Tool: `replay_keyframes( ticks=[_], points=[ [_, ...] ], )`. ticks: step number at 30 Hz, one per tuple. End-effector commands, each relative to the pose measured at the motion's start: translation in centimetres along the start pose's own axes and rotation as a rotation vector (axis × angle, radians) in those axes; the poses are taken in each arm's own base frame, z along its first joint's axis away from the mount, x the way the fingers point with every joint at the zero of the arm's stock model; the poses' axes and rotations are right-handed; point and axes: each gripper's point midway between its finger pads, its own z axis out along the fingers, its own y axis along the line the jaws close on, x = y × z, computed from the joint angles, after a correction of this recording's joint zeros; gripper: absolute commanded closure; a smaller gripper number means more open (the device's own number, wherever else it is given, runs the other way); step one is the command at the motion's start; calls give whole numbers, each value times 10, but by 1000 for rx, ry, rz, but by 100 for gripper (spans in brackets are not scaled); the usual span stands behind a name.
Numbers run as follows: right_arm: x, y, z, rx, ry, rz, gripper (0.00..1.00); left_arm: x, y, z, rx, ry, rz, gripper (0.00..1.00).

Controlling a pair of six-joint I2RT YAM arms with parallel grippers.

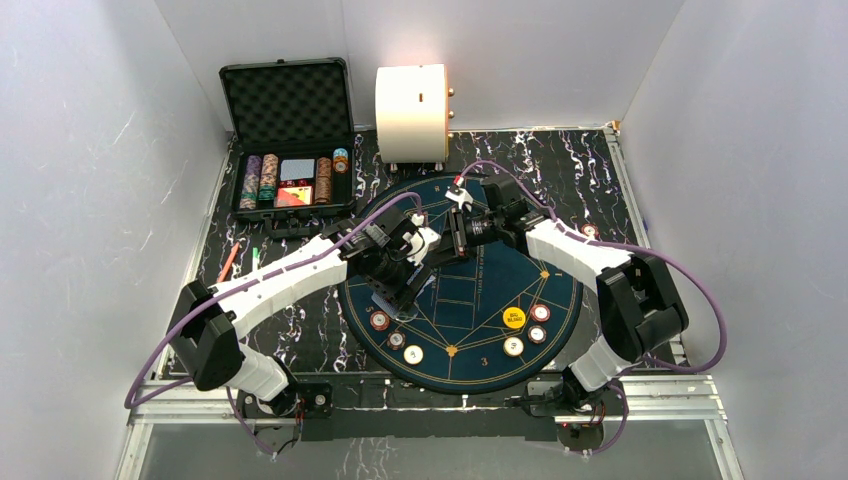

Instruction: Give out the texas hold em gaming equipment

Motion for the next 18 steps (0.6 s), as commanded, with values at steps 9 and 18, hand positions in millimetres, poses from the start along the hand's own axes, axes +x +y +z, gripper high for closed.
replay_keyframes(
  ticks=[9,18],
  points=[
    [-7,4,-9,-29,-42,-32,79,-18,-10,-26,38,-95,4,100],
    [-8,-4,-23,-24,-49,-9,65,-17,-10,-26,39,-94,4,100]
  ],
)
